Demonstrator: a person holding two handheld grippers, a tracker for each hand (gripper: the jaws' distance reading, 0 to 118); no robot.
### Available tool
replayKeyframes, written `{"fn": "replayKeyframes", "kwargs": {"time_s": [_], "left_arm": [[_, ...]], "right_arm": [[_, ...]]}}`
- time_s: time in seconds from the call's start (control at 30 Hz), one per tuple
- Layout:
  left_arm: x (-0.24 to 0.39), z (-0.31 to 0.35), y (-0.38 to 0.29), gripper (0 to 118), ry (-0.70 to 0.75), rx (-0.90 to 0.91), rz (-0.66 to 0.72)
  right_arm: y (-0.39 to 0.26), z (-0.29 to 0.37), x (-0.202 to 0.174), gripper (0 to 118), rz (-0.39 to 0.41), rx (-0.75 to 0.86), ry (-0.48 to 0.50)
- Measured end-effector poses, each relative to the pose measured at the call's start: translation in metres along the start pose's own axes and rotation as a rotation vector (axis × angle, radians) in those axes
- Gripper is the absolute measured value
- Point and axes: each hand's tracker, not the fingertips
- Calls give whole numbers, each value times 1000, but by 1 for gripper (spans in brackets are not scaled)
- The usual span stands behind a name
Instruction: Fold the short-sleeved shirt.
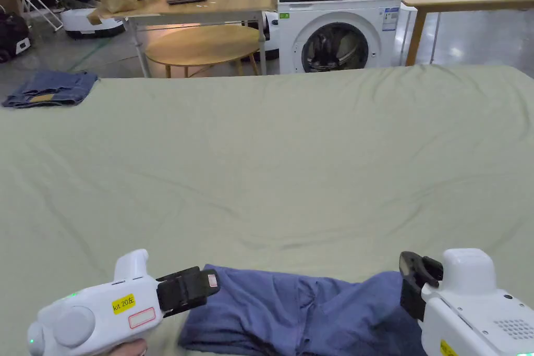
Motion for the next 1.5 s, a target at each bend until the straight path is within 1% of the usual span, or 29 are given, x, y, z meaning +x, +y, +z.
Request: {"fn": "replayKeyframes", "kwargs": {"time_s": [0.07,0.13,0.2,0.23,0.27,0.3,0.33,0.37,0.4,0.43,0.47,0.5,0.57,0.63,0.67,0.73,0.83,0.93,0.97,1.07,1.13,1.2,1.27,1.3,1.33,1.37,1.4,1.43,1.5], "left_arm": [[-23,-12,-6,118,-36,-46,120],[-42,-36,-29,115,-138,-113,288],[-42,-42,-42,115,-339,-19,365],[-42,-48,-43,115,-417,-29,421],[-40,-58,-50,105,-529,-46,526],[-39,-68,-56,87,-588,-47,628],[-37,-77,-60,56,-534,-64,666],[-33,-81,-61,18,-426,-62,631],[-33,-87,-57,15,-306,-28,558],[-32,-87,-57,14,-259,-1,529],[-32,-83,-56,14,-321,37,542],[-29,-76,-54,13,-326,80,555],[-26,-54,-48,12,-244,140,482],[-21,-32,-32,12,-62,182,307],[-17,-21,-21,12,-14,221,200],[-2,2,-7,12,86,277,47],[45,28,2,12,153,336,-201],[115,27,-11,12,201,354,-554],[140,20,-23,12,211,366,-691],[195,-18,-64,12,283,281,-971],[213,-52,-99,12,318,196,-1129],[220,-91,-136,12,440,114,-1322],[218,-123,-167,13,586,109,-1487],[219,-129,-172,17,615,116,-1530],[221,-130,-170,33,574,115,-1474],[226,-123,-161,67,490,110,-1359],[231,-113,-152,72,448,120,-1293],[235,-103,-144,71,406,159,-1261],[245,-68,-112,74,256,184,-1112]], "right_arm": [[-2,-3,-8,0,24,-9,4],[-3,-4,-13,0,30,-14,12],[-2,-5,-15,0,27,-20,21],[-2,-5,-15,0,29,-23,22],[-2,-5,-15,0,35,-24,23],[-1,-5,-15,0,40,-23,24],[-1,-5,-15,0,51,-24,20],[0,-5,-15,0,60,-28,14],[1,-4,-14,0,65,-27,8],[2,-2,-13,0,65,-25,5],[4,-1,-12,0,67,-25,1],[5,1,-10,0,75,-22,-8],[6,4,-8,0,98,-11,-27],[8,5,-4,0,93,-13,-31],[8,6,-2,0,85,-11,-33],[8,7,0,0,77,-7,-37],[6,7,3,0,70,-4,-38],[4,7,10,0,53,-8,-45],[4,8,13,0,41,-9,-43],[3,13,21,0,36,-2,-56],[3,17,28,0,23,4,-62],[2,22,33,0,19,11,-75],[0,26,38,0,14,13,-83],[-1,27,41,0,12,12,-90],[-2,28,43,0,10,10,-98],[-3,28,46,0,6,6,-101],[-3,29,48,0,1,0,-102],[-4,29,50,0,-2,-2,-103],[-4,30,53,0,-4,-1,-103]]}}
